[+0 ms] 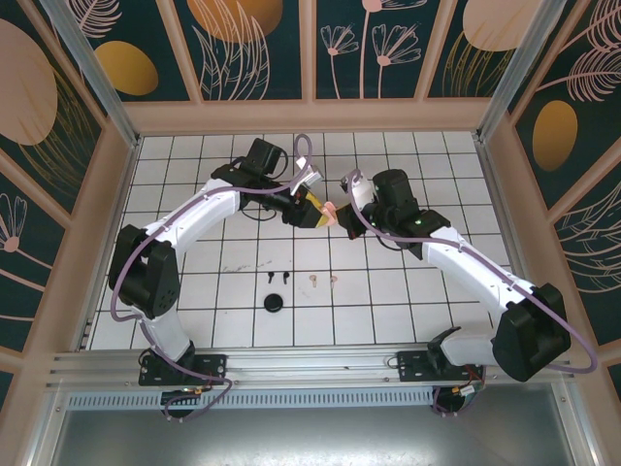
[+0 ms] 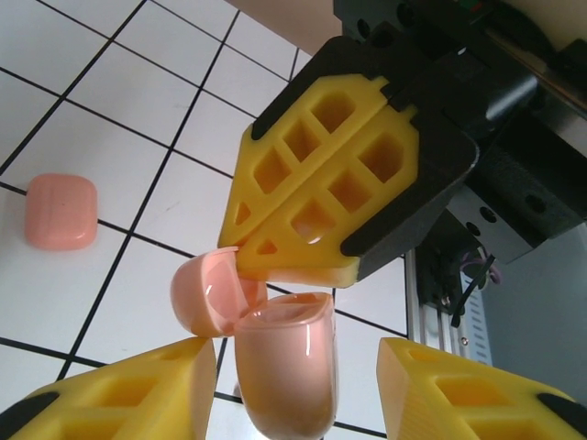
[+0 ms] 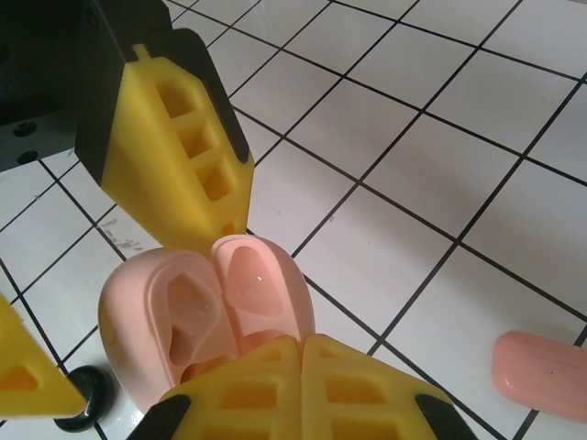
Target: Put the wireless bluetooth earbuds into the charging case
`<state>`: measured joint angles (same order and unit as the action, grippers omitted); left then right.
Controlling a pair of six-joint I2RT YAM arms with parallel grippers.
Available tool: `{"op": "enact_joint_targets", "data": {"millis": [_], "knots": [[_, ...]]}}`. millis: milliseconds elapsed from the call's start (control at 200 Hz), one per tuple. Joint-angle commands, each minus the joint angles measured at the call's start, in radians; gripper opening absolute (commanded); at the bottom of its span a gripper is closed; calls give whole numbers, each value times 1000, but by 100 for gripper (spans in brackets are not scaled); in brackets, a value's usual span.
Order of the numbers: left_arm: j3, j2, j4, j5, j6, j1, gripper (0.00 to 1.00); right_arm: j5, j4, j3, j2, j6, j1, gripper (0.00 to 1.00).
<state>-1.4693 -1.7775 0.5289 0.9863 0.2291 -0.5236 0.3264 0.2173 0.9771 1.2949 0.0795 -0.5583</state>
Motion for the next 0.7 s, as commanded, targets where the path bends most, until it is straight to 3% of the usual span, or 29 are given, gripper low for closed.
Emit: {"op": "enact_joint_targets", "data": {"millis": [0,205,450,696], "knots": [[-36,-14,16,53,24,-2,50,17,-30,37,-20,0,-6,0],[-42,-27,15,71,20,-2,48,26,-36,40,-19,-4,-6,0],[-49,-40,-1,84,8,-2,40,36,-38,42,-16,-6,-6,0],[-45,-45,-18,98,-2,-3,21,36,-38,48,-16,-8,-6,0]]}}
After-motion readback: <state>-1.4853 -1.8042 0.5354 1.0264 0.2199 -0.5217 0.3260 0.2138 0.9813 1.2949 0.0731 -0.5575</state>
